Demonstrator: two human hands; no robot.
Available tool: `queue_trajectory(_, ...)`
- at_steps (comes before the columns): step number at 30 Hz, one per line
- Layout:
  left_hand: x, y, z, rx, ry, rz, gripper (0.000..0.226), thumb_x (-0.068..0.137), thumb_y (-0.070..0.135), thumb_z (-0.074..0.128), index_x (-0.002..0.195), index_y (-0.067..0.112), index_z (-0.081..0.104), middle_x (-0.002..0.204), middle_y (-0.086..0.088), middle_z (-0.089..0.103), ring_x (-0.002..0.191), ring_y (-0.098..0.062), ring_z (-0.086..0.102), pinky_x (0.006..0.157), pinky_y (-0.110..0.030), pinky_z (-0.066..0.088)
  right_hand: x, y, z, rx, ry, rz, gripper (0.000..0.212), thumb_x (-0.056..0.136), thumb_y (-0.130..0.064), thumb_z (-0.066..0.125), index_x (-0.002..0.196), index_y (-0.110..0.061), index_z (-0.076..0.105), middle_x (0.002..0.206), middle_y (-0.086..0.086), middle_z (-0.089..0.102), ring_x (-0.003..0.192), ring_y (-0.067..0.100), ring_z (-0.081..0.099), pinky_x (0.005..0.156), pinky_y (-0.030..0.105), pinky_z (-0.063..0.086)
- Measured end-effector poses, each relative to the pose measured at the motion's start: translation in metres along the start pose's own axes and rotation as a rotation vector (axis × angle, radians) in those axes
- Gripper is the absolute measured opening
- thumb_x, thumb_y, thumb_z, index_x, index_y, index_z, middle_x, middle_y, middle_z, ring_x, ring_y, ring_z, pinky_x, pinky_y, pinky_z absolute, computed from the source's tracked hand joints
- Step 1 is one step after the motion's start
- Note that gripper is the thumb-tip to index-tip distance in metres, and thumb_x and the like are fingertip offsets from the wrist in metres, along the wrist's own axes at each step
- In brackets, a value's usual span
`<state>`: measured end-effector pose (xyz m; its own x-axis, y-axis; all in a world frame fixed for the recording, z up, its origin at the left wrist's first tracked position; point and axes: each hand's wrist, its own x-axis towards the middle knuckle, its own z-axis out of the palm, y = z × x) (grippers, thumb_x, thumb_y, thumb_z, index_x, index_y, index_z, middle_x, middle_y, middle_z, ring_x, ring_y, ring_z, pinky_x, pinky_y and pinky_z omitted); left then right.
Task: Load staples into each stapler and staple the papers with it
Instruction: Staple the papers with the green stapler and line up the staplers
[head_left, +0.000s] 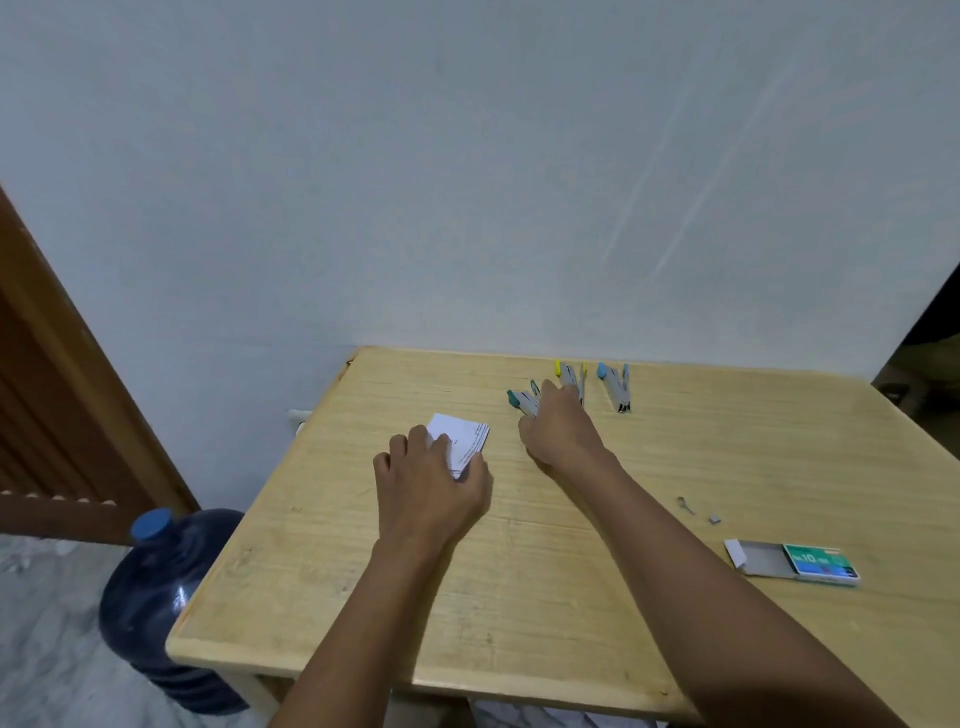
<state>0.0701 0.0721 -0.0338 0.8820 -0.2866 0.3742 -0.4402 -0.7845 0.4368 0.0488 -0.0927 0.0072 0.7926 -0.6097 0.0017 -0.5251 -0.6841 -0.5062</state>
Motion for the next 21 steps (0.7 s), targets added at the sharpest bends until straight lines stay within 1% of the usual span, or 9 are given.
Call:
queue_trajectory(3, 0.001, -0.001, 0.002, 0.032, -0.007, 0.009, 0.028, 0.083, 0.049, 0.042, 0.078, 0.022, 0.048, 0.095, 0.007, 0.049, 0.090, -0.019, 0.039, 0.085, -0.036, 0.032, -0.011, 0.006, 0.000, 0.017, -0.004, -0.052, 0.057, 0.094, -0.017, 0.053, 0.148, -0.014, 0.034, 0.144, 0.014, 0.033, 0.104, 0.031, 0.061, 0.072, 0.032, 0.045)
queue_trajectory(6, 0.002, -0.002, 0.003, 0.033, -0.007, 0.020, 0.024, 0.087, 0.043, 0.039, 0.084, 0.021, 0.049, 0.097, 0.003, 0.051, 0.091, -0.021, 0.041, 0.085, -0.038, 0.034, -0.022, 0.008, -0.003, 0.018, -0.019, -0.101, 0.054, 0.092, -0.019, 0.057, 0.144, -0.018, 0.043, 0.139, 0.013, 0.039, 0.102, 0.029, 0.060, 0.072, 0.030, 0.043)
queue_trajectory(9, 0.002, -0.004, 0.006, 0.012, 0.008, 0.038, 0.029, 0.092, 0.039, 0.043, 0.112, 0.022, 0.056, 0.109, 0.000, 0.056, 0.099, -0.024, 0.044, 0.086, -0.038, 0.033, -0.028, 0.012, -0.010, 0.013, -0.096, -0.124, 0.045, 0.091, -0.020, 0.060, 0.135, -0.016, 0.054, 0.129, 0.010, 0.048, 0.103, 0.029, 0.061, 0.072, 0.030, 0.044)
queue_trajectory(11, 0.002, -0.005, 0.006, 0.030, 0.015, 0.038, 0.030, 0.094, 0.039, 0.045, 0.115, 0.022, 0.057, 0.111, -0.001, 0.056, 0.099, -0.024, 0.045, 0.085, -0.037, 0.033, -0.028, 0.013, -0.012, 0.035, -0.142, -0.158, 0.029, 0.090, -0.019, 0.062, 0.118, -0.012, 0.064, 0.113, 0.009, 0.059, 0.095, 0.029, 0.063, 0.068, 0.030, 0.045)
queue_trajectory(13, 0.002, -0.005, 0.005, 0.026, 0.016, 0.024, 0.028, 0.093, 0.038, 0.047, 0.110, 0.021, 0.060, 0.110, -0.002, 0.057, 0.098, -0.025, 0.045, 0.085, -0.037, 0.033, -0.022, 0.016, -0.012, 0.024, -0.165, -0.166, 0.008, 0.090, -0.022, 0.064, 0.084, -0.020, 0.060, 0.093, 0.002, 0.059, 0.082, 0.024, 0.058, 0.058, 0.023, 0.037)
queue_trajectory(15, 0.003, -0.004, 0.004, 0.003, 0.021, 0.011, 0.028, 0.092, 0.039, 0.049, 0.107, 0.020, 0.063, 0.108, -0.001, 0.057, 0.098, -0.024, 0.045, 0.086, -0.037, 0.033, -0.015, 0.016, -0.010, 0.045, -0.153, -0.159, 0.026, 0.092, -0.027, 0.066, 0.073, -0.028, 0.048, 0.084, -0.004, 0.053, 0.078, 0.018, 0.051, 0.053, 0.020, 0.028)
queue_trajectory(17, 0.003, -0.003, 0.003, -0.011, 0.026, -0.002, 0.029, 0.090, 0.040, 0.050, 0.106, 0.020, 0.064, 0.107, 0.000, 0.056, 0.099, -0.023, 0.044, 0.088, -0.036, 0.033, -0.008, 0.013, -0.008, 0.063, -0.124, -0.165, 0.023, 0.092, -0.030, 0.067, 0.076, -0.030, 0.050, 0.078, -0.008, 0.051, 0.082, 0.019, 0.051, 0.055, 0.020, 0.029)
queue_trajectory(19, 0.003, -0.002, 0.002, -0.015, 0.036, -0.010, 0.028, 0.088, 0.040, 0.052, 0.103, 0.020, 0.065, 0.105, 0.001, 0.056, 0.098, -0.022, 0.044, 0.087, -0.036, 0.032, 0.001, 0.009, -0.004, 0.025, -0.090, -0.158, 0.008, 0.092, -0.036, 0.065, 0.091, -0.030, 0.060, 0.081, -0.007, 0.057, 0.087, 0.021, 0.057, 0.063, 0.026, 0.037)
queue_trajectory(21, 0.004, -0.002, 0.002, -0.016, 0.040, -0.011, 0.026, 0.087, 0.039, 0.052, 0.100, 0.020, 0.064, 0.104, 0.001, 0.056, 0.097, -0.022, 0.044, 0.086, -0.035, 0.032, 0.009, 0.003, -0.002, -0.060, -0.042, -0.150, 0.019, 0.093, -0.043, 0.061, 0.103, -0.026, 0.062, 0.087, -0.006, 0.060, 0.090, 0.021, 0.062, 0.068, 0.030, 0.038)
